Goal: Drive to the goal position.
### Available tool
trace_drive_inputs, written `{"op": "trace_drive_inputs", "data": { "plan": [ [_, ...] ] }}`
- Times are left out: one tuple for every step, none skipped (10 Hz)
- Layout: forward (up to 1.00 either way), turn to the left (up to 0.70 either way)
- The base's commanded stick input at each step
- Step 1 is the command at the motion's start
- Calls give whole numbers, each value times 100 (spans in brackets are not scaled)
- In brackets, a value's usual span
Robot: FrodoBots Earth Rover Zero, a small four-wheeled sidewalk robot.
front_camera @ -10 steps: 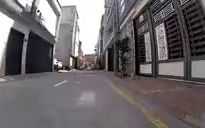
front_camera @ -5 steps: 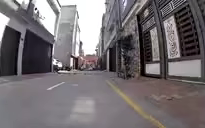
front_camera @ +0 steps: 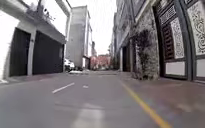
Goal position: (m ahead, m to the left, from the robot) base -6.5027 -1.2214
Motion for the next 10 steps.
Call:
{"op": "trace_drive_inputs", "data": {
  "plan": [
    [100,0],
    [100,0],
    [100,0],
    [100,0],
    [100,0],
    [100,0],
    [100,0],
    [100,0],
    [100,0],
    [100,0]
  ]
}}
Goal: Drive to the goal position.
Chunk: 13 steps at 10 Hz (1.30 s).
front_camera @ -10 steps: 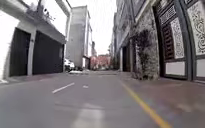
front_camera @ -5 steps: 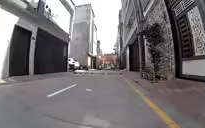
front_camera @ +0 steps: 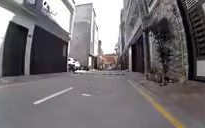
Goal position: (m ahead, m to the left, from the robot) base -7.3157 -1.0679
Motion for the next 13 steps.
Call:
{"op": "trace_drive_inputs", "data": {
  "plan": [
    [100,0],
    [100,0],
    [100,0],
    [100,0],
    [100,0],
    [100,0],
    [100,0],
    [100,0],
    [100,0],
    [100,0],
    [100,-18],
    [100,-40],
    [100,-40]
  ]
}}
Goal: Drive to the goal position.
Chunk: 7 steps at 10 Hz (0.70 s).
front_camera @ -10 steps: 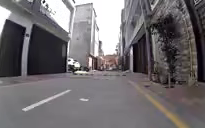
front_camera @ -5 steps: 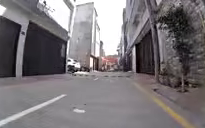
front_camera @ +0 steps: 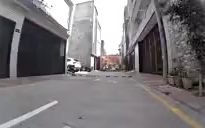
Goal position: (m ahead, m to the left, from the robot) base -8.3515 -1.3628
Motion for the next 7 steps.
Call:
{"op": "trace_drive_inputs", "data": {
  "plan": [
    [100,-40],
    [100,0],
    [100,0],
    [100,0],
    [100,0],
    [100,0],
    [100,0]
  ]
}}
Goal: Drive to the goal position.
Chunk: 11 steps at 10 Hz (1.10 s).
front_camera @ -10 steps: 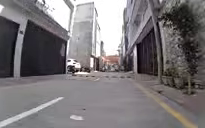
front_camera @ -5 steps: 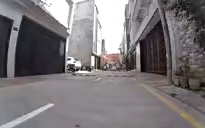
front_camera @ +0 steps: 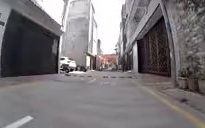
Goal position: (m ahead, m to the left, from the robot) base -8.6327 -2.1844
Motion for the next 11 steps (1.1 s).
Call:
{"op": "trace_drive_inputs", "data": {
  "plan": [
    [100,0],
    [100,0],
    [100,0],
    [100,0],
    [100,0],
    [100,0],
    [100,0],
    [100,0],
    [100,0],
    [100,0],
    [100,0]
  ]
}}
